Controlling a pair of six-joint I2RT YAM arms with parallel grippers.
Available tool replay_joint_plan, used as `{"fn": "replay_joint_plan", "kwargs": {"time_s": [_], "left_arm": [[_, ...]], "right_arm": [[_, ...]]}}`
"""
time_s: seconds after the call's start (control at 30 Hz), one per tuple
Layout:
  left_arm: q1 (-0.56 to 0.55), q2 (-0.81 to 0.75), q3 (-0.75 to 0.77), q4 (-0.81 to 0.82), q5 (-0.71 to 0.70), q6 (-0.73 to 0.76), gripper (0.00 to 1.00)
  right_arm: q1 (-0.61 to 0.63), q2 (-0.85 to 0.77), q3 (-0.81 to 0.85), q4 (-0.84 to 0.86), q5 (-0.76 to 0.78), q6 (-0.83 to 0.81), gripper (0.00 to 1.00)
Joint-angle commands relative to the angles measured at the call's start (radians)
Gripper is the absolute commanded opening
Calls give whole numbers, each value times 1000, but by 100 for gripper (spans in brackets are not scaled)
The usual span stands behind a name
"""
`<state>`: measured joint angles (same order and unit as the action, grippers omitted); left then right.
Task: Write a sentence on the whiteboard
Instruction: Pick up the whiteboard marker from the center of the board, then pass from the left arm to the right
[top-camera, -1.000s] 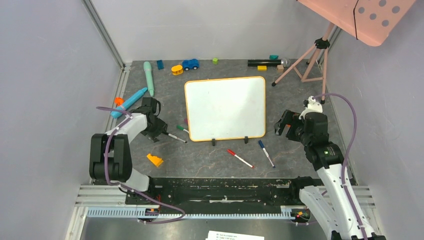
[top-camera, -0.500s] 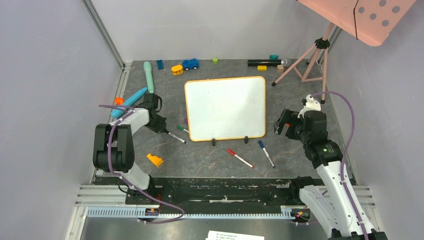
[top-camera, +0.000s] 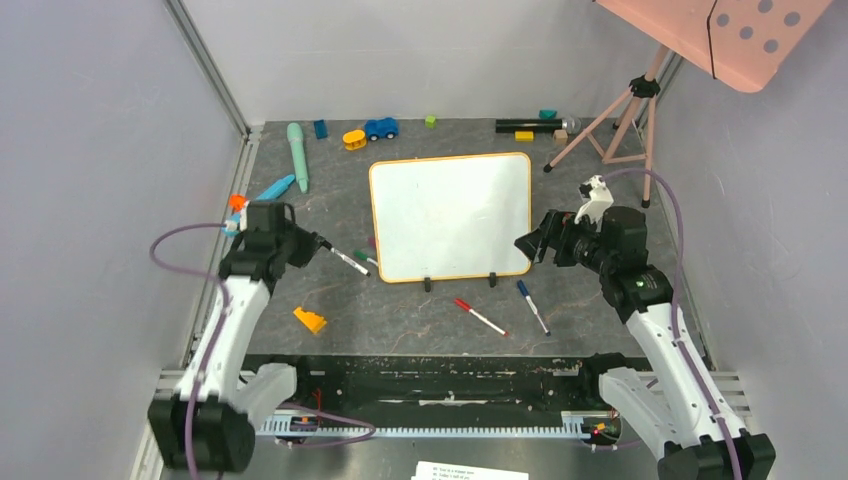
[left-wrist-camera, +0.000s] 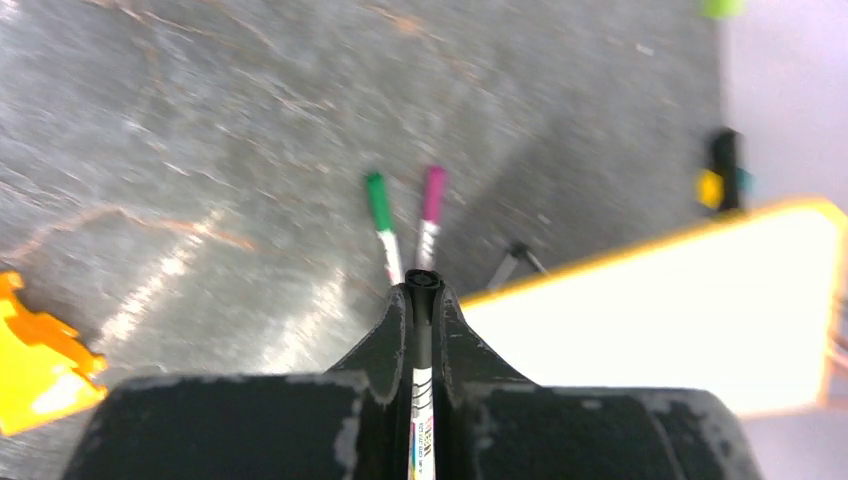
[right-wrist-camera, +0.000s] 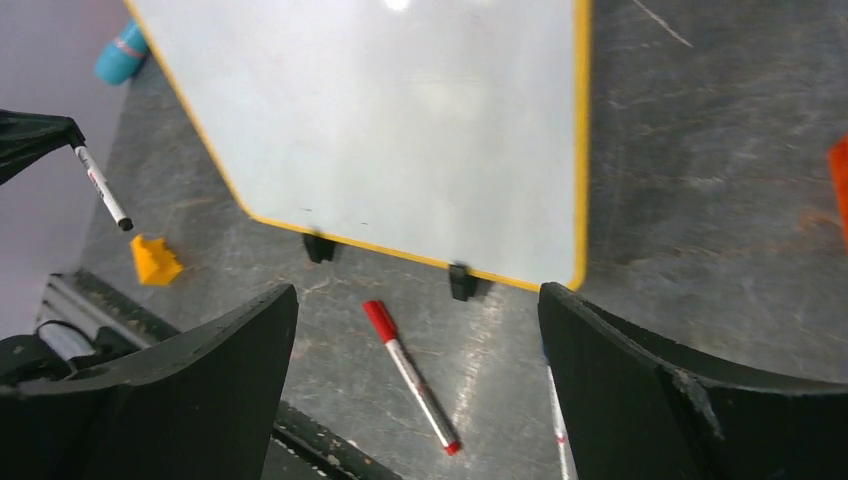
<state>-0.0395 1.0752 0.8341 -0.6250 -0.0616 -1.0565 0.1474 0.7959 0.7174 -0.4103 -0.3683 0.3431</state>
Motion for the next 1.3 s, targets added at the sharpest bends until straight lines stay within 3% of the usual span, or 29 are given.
{"fn": "replay_joint_plan", "kwargs": {"time_s": [0.0,0.1,0.23,0.47,0.87,1.03,1.17,1.27], "left_arm": [[3,-267,-113,89,229,-31,2],[1,-434,-224,306,388,-180,2],[-24,-519,-303,494,462,-342,2],[-103,-524,-263,611,366,-421,2],[-230,-423,-172,678,247,-396,2],[-240,-416,-188,712,243,-402,2],[-240,-430,-208,715,240,-408,2],[-239,-441,-225,716,237,-419,2]], "right_arm": [[32,10,29,195,-135,94,92],[105,47,40,305,-148,164,92],[278,114,75,417,-81,232,92],[497,191,82,643,43,334,89],[749,311,143,756,321,313,81],[795,380,179,796,351,320,71],[808,413,189,822,345,324,50],[809,426,189,827,344,325,43]]}}
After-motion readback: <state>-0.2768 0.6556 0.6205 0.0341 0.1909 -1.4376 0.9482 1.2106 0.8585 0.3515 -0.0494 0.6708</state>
